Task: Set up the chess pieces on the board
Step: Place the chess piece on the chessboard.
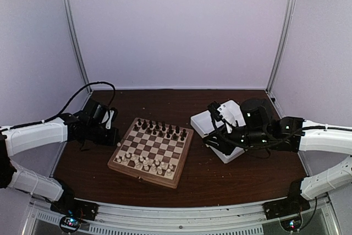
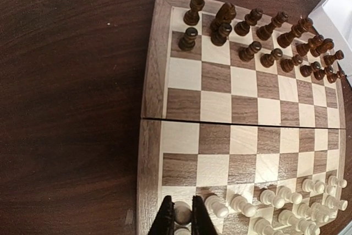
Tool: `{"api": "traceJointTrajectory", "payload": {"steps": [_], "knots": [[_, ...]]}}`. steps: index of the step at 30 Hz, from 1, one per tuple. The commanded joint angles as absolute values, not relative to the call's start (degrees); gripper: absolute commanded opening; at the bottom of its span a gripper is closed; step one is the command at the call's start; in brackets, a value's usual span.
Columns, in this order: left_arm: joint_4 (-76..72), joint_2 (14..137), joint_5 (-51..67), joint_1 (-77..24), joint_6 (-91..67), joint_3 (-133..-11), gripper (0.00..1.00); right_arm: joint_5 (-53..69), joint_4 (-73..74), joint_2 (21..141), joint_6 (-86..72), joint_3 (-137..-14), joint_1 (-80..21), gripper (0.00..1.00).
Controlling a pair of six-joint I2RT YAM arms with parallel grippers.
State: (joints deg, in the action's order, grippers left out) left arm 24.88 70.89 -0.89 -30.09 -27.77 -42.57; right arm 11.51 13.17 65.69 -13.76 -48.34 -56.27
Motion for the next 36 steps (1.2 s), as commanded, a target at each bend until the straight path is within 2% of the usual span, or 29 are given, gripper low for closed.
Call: {"api": "traceJointTrajectory", "payload": {"steps": [1, 9, 36], "knots": [[21.3, 70.1, -2.2, -29.6, -28.6, -41.7, 0.00, 10.3, 12.0, 64.9, -14.3, -48.1, -56.4, 0.06], [16.2, 70.5, 2.1, -29.6, -28.8, -38.3, 0.00, 10.8, 11.6, 65.6, -14.5, -48.2, -56.4, 0.06], [12.0, 72.6, 2.5, -29.6, -29.0, -33.8, 0.00, 11.0, 10.8, 65.2, -15.6, -47.5, -56.4, 0.05]]}}
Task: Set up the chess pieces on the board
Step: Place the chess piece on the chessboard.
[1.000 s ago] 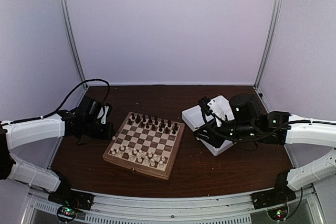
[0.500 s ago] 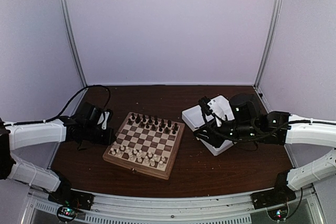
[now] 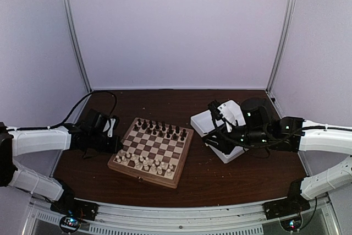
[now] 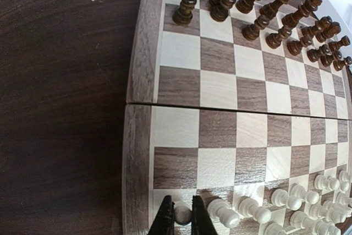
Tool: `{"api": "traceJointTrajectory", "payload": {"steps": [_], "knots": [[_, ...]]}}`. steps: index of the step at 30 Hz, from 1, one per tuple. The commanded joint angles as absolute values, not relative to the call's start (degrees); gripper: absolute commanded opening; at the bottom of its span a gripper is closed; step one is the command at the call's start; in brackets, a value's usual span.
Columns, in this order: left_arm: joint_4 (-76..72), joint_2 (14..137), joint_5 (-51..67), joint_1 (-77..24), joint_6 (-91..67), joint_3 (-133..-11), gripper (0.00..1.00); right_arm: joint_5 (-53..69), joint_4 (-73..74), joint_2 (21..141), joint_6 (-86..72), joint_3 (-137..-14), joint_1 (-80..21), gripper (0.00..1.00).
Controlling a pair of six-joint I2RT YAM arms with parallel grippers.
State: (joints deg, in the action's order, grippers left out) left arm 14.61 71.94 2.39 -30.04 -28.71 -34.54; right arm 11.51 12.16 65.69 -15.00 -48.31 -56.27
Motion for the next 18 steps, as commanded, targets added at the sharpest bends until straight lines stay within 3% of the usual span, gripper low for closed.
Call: {"api": "traceJointTrajectory", "payload": {"steps": [1, 7, 11, 18], "knots": [[11.9, 72.7, 2.5, -29.6, -29.0, -33.7, 0.00, 11.0, 10.7, 65.2, -15.6, -47.5, -56.4, 0.06], [12.3, 72.7, 2.5, -29.6, -28.9, -33.7, 0.03, 11.0, 11.0, 65.3, -15.6, -47.9, -56.4, 0.05], [12.8, 72.4, 3.0, -29.6, -28.9, -33.7, 0.12, 11.0, 11.0, 65.3, -15.7, -47.8, -56.4, 0.06], [13.3, 71.9, 3.4, -29.6, -29.0, -33.7, 0.19, 11.2, 11.1, 65.3, -15.9, -47.9, -56.4, 0.05]]}}
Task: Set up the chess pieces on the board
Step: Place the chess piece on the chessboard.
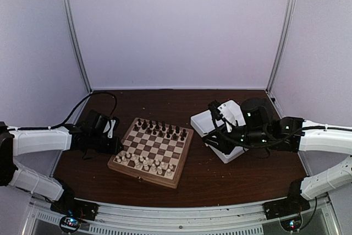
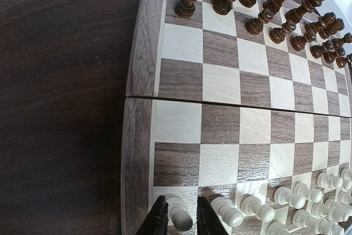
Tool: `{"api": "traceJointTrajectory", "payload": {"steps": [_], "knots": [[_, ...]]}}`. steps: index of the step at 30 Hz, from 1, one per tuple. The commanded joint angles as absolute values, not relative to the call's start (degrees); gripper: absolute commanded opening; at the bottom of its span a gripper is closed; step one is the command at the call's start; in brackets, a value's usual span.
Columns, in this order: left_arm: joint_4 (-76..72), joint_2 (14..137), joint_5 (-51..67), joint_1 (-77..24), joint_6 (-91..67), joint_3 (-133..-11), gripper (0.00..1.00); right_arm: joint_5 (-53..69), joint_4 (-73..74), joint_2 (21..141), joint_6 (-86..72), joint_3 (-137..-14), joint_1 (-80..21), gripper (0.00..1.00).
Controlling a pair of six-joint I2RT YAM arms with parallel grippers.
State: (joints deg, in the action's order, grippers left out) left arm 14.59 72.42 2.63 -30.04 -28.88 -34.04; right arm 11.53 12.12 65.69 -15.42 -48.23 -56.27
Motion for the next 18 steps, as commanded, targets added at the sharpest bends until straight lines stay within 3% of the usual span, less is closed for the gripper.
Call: {"api": "traceJointTrajectory", "payload": {"steps": [1, 4, 11, 18], "knots": [[13.4, 71.9, 3.5, -29.6, -29.0, -33.7, 0.20, 11.2, 11.1, 65.2, -15.9, -47.9, -56.4, 0.05], [13.8, 71.5, 3.7, -29.6, -29.0, -34.0, 0.20, 11.3, 11.1, 65.2, -16.0, -47.8, -56.4, 0.05], [20.5, 67.4, 4.0, -29.6, -27.7, -38.9, 0.36, 10.9, 11.4, 65.0, -16.5, -47.9, -56.4, 0.05], [25.8, 61.3, 7.6, -29.7, -25.7, -45.6, 0.44, 10.0, 9.3, 65.5, -21.1, -48.5, -56.4, 0.05]]}}
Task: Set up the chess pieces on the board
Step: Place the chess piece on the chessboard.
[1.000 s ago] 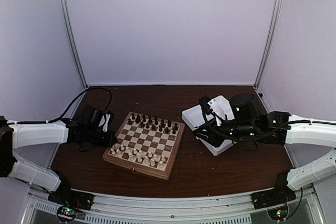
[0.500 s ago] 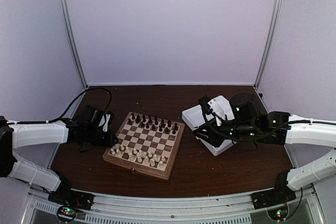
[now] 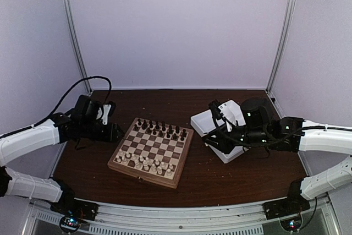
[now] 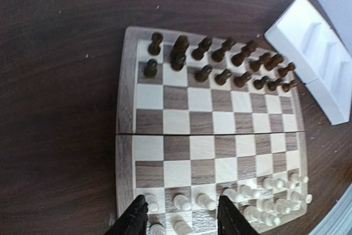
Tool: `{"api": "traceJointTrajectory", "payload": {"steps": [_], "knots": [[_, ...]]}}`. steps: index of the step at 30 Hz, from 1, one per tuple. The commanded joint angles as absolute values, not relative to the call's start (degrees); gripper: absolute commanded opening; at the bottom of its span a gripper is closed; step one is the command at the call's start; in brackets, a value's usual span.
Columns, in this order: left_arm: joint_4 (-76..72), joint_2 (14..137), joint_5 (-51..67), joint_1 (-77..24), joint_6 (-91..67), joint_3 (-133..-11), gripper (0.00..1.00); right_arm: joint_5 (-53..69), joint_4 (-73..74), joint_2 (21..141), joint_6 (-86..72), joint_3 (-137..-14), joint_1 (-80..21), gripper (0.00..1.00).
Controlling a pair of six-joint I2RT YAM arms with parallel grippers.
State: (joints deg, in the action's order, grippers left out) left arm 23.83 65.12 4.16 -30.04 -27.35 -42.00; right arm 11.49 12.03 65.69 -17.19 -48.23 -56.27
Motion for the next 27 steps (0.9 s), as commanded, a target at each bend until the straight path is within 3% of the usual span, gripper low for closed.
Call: {"api": "traceJointTrajectory", "payload": {"steps": [1, 7, 11, 27], "knots": [[25.1, 60.3, 9.0, -29.7, -25.8, -45.9, 0.46, 9.8, 8.5, 65.6, -22.9, -48.6, -56.4, 0.05], [17.8, 54.8, 13.2, -32.6, -24.8, -46.1, 0.52, 9.6, 2.7, 66.7, -32.3, -51.2, -56.4, 0.09], [13.9, 55.1, 12.9, -36.1, -24.1, -47.2, 0.52, 10.5, -1.9, 68.0, -37.8, -52.8, -56.5, 0.06], [-7.0, 69.7, 10.6, -50.9, -17.2, -55.4, 0.56, 1.4, -19.1, 66.5, -49.4, -50.4, -56.6, 0.07]]}}
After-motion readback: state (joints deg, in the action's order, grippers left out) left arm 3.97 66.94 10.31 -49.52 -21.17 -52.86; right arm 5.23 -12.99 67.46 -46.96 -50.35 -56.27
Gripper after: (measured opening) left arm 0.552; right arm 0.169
